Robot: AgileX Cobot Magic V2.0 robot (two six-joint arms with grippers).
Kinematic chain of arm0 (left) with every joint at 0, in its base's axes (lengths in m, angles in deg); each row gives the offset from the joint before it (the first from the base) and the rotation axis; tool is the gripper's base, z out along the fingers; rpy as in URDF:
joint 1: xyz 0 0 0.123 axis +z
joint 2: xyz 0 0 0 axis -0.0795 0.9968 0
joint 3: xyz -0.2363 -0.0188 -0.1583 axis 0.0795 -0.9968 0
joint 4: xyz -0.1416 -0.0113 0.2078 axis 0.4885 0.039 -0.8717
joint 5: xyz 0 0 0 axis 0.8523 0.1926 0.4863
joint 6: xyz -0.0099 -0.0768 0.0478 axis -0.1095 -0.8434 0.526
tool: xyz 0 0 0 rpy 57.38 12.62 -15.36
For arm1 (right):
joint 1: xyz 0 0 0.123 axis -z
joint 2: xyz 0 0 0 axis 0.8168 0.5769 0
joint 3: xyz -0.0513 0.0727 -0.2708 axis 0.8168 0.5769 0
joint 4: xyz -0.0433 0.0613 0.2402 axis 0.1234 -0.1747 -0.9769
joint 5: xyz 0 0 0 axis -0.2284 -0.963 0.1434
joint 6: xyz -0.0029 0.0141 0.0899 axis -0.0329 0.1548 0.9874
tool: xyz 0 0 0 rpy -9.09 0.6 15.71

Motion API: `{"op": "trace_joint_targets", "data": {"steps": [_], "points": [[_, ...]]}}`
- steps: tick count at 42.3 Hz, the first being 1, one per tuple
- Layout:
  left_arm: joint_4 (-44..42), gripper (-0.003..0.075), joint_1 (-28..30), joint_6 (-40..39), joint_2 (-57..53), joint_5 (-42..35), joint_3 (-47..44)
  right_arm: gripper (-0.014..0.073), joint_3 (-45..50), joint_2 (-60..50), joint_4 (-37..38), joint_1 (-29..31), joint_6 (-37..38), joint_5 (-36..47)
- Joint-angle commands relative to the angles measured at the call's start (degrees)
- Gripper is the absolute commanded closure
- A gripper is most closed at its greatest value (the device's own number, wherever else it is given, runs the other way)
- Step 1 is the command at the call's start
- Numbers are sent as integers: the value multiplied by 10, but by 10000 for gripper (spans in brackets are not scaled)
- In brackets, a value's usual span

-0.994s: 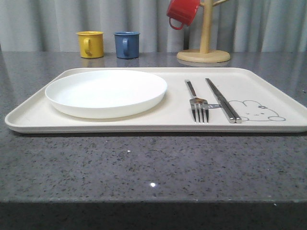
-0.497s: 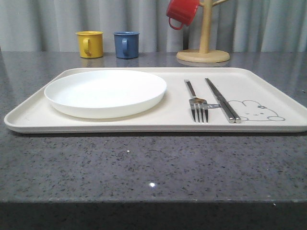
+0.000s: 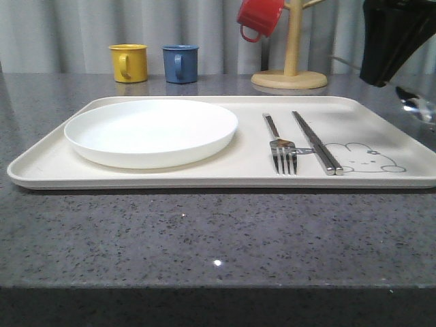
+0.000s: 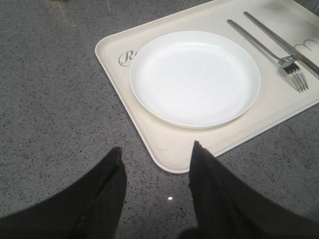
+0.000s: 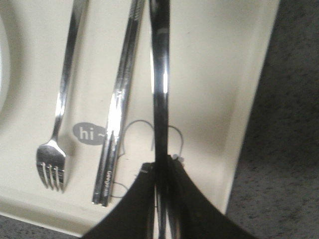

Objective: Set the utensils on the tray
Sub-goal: 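Place the spoon on the tray beside the chopsticks and release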

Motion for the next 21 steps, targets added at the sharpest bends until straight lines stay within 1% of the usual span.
{"op": "trace_joint_targets", "data": {"steps": [1, 6, 9, 14, 21], "points": [[6, 418, -4, -5, 0, -43, 16, 555, -15, -5, 2, -8, 64, -31], [6, 418, -4, -5, 0, -43, 16, 555, -14, 18, 2, -9, 70, -28], [6, 418, -4, -5, 0, -43, 16, 555, -14, 31, 18, -9, 71, -28], [6, 418, -4, -5, 0, -43, 16, 555, -14, 42, 43, -9, 105, -26], [6, 418, -4, -5, 0, -43, 16, 555, -14, 50, 43, -9, 109, -15]]}}
